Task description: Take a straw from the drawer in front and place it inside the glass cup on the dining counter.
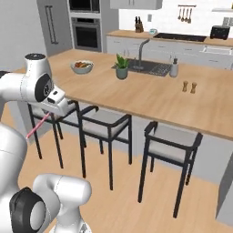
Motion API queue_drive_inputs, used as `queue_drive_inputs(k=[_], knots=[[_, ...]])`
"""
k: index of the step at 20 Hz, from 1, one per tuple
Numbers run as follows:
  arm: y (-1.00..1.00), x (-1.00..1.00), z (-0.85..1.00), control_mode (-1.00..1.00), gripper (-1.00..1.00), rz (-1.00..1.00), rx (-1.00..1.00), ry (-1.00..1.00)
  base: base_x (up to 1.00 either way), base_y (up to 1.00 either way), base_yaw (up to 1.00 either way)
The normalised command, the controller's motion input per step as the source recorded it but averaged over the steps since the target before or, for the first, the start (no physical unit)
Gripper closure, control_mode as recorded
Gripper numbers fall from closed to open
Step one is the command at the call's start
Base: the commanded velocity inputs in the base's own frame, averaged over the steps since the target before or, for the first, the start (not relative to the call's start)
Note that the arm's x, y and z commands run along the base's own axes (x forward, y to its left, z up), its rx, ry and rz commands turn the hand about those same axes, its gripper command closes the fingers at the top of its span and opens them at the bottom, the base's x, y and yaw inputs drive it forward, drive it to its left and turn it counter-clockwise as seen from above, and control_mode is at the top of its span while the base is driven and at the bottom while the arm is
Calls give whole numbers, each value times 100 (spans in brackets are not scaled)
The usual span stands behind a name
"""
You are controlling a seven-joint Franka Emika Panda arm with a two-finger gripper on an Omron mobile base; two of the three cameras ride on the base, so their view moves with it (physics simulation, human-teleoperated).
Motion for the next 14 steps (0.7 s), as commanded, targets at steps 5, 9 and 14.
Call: queue_drive_inputs(k=[5,9,14], knots=[[0,0,0,100,100,0,0,0,13,100,-21],[0,0,0,100,100,0,0,0,21,100,-21],[0,0,0,100,100,0,0,0,28,100,-21]])
